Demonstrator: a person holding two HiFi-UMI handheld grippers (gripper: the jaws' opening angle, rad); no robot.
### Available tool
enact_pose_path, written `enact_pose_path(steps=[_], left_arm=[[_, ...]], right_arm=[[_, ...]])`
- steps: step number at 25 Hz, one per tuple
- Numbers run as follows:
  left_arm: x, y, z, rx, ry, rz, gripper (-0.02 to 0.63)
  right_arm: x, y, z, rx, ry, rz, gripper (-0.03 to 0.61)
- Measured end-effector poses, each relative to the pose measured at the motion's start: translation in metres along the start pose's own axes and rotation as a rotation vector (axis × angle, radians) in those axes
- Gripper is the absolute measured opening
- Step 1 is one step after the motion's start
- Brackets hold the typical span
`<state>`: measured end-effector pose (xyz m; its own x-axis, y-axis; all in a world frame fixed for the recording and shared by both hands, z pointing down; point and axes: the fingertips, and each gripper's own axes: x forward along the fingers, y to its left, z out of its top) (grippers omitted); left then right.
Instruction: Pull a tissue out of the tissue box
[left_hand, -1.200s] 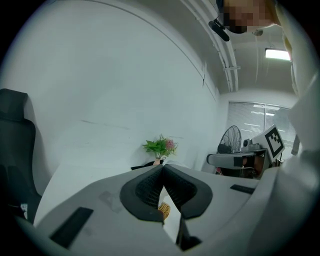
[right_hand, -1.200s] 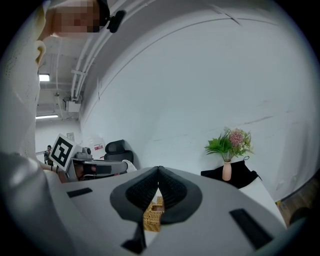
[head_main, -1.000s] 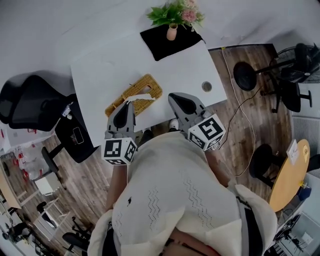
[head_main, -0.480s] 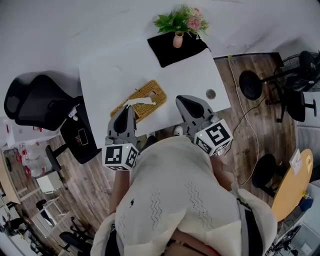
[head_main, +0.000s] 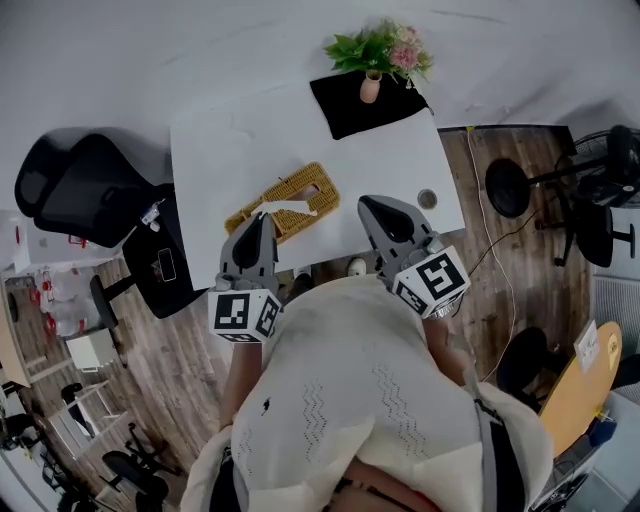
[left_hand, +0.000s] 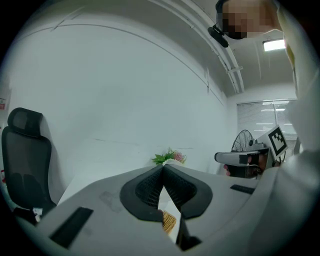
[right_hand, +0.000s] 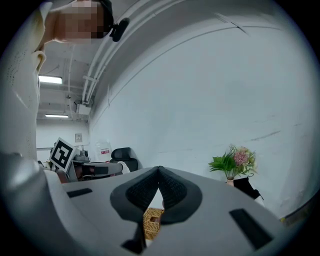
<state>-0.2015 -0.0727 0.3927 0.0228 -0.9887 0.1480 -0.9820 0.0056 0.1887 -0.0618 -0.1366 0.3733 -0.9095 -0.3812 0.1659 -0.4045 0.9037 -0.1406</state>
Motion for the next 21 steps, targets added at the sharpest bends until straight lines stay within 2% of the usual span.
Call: enact_pose_path(steps=[21], left_arm=[[-0.008, -0.002, -0.008, -0.002, 0.024, 0.034, 0.012]], right_arm=[[0.003, 0.005, -0.009, 0.001, 0.017, 0.046, 0.0]])
